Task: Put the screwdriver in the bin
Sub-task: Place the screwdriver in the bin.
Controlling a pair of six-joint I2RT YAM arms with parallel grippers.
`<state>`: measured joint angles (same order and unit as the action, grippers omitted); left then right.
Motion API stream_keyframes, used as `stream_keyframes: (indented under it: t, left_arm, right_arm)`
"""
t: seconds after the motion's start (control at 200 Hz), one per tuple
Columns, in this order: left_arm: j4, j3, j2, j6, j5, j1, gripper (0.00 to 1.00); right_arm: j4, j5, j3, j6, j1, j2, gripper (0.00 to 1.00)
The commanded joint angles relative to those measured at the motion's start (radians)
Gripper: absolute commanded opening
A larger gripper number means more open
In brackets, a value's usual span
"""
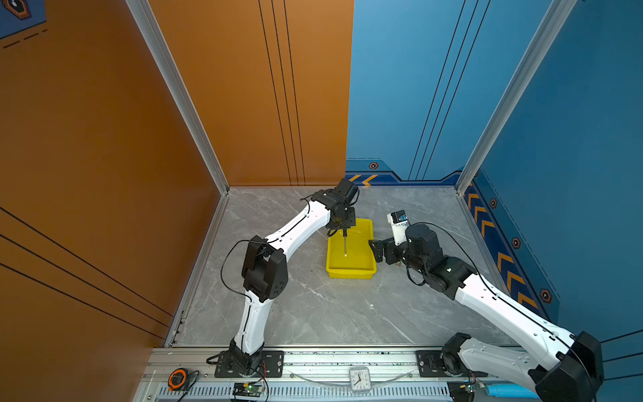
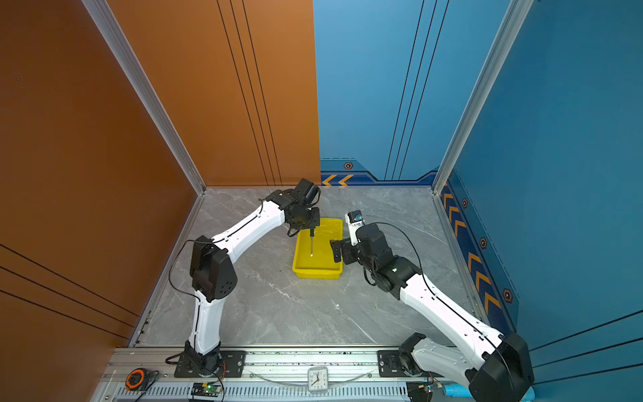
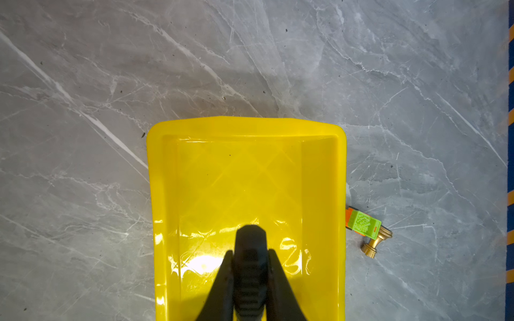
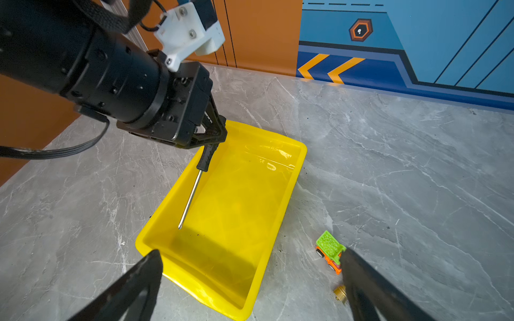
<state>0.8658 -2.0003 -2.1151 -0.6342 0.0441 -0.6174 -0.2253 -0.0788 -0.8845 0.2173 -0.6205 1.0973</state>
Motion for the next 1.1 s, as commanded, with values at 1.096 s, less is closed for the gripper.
stream_keyframes:
  t: [1.096]
  left_arm:
    - [0.005,-0.085,-0.214,-0.056,0.014,-0.038,0.00]
  right_arm:
    - [-0.019,-0.047,0.133,0.095,0.014,-0.091,1.00]
